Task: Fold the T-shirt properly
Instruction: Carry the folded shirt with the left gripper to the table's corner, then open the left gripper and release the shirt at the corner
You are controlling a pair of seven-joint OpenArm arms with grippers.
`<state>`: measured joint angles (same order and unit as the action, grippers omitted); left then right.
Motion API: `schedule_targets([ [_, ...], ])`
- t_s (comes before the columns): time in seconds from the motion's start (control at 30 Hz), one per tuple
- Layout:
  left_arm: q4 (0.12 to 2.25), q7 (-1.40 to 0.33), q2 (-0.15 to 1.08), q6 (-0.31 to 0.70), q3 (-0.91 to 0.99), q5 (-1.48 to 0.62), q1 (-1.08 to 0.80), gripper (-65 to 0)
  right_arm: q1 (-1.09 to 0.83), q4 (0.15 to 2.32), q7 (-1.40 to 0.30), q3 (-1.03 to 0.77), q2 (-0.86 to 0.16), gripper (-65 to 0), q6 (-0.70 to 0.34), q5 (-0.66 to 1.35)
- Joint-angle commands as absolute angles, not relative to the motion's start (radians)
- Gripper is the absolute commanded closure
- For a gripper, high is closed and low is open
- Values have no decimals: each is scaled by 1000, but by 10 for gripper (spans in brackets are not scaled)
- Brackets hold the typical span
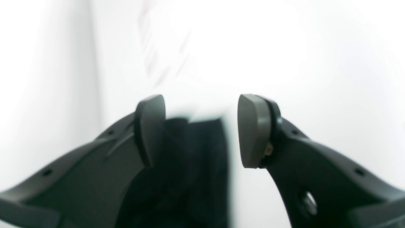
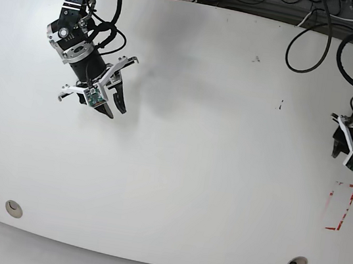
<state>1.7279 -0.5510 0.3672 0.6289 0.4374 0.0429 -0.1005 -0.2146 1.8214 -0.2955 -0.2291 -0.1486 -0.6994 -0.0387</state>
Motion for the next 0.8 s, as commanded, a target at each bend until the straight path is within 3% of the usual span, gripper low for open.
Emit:
schedule_targets([
  [0.0, 1771, -469, 320, 565, 449, 56, -97, -339, -205, 1785, -180, -278, -143, -160, -697, -50],
  [0.3, 1804, -191, 128, 394, 381, 56, -226, -338, -295, 1682, -22, -381, -154, -165, -651, -50],
  [0.77, 2000, -182, -73, 366, 300, 53, -657, -338, -700, 1893, -99, -417, -148, -162, -651, 153],
])
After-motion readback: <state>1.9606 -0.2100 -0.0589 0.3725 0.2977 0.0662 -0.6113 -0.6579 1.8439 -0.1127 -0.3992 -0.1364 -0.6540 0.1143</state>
